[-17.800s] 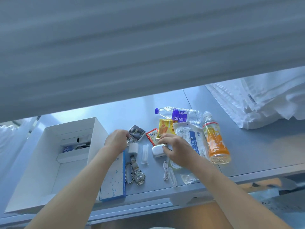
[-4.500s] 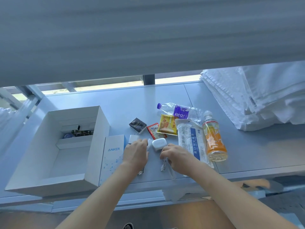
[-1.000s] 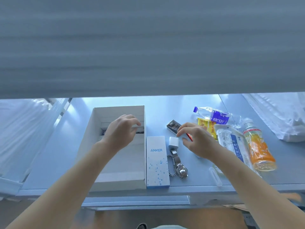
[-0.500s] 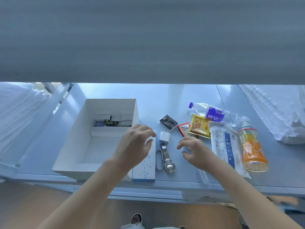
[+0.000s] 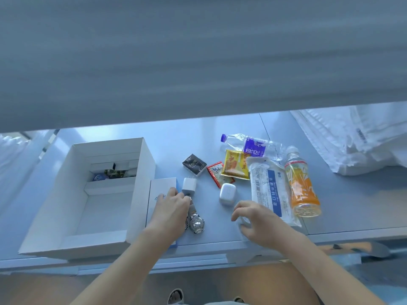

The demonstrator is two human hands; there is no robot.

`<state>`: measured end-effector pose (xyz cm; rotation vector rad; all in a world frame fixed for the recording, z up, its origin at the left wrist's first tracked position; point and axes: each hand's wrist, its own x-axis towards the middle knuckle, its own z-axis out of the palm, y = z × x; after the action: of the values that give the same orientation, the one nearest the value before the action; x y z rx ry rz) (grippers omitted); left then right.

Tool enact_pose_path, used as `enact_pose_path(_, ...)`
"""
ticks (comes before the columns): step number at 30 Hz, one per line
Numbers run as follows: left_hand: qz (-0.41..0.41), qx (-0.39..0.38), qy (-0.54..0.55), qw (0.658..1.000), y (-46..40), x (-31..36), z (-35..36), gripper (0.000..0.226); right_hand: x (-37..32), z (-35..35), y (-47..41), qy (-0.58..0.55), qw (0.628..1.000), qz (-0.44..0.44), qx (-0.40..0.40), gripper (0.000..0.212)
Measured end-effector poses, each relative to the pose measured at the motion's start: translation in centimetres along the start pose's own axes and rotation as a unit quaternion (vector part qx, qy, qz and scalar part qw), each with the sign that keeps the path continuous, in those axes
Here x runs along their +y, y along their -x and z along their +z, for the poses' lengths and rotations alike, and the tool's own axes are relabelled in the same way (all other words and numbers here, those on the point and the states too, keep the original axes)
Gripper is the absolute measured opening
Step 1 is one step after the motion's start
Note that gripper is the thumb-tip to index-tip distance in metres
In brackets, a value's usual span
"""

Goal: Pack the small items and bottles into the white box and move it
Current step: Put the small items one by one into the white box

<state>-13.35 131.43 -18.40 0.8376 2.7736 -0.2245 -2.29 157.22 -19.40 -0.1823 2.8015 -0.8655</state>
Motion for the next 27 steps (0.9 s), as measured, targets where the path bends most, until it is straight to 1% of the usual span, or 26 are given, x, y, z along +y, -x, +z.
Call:
enact_pose_path(4,0.003,0.016,-0.010,1.000,-0.7,0.5,0.4,0.031,0.5,0.2,0.8,0.004,1.000,-0.005,-0.023,0.043)
enact_pose_path(8,0.003,0.037,0.006,0.999,-0.9,0.7,0.5,0.036,0.9,0.8,0.6,0.030,0.999,-0.028,-0.021,0.051)
enact_pose_path(11,0.006,0.052,0.012,0.999,-1.0,0.6,0.5,0.038,1.0,1.3,0.3,0.057,0.997,-0.047,-0.019,0.047)
enact_pose_path(14,0.011,0.065,0.023,0.998,-1.2,0.3,0.5,0.039,0.9,1.5,0.0,0.076,0.996,-0.055,-0.014,0.038)
enact_pose_path(18,0.028,0.100,0.049,0.993,-1.0,-0.1,-0.6,0.032,0.7,1.5,-0.5,0.075,0.995,-0.060,0.004,0.026)
enact_pose_path(22,0.032,0.134,0.124,0.983,0.1,-0.6,-2.8,0.027,0.0,1.2,-1.0,0.034,0.997,-0.055,0.052,0.019)
enact_pose_path(25,0.047,0.166,0.192,0.966,0.8,-1.3,-4.2,0.025,-1.0,0.7,-1.6,0.008,0.995,-0.046,0.084,0.019)
enact_pose_path(27,0.044,0.175,0.243,0.953,1.3,-1.8,-5.0,0.026,-1.7,0.2,-2.1,-0.001,0.994,-0.047,0.097,0.019)
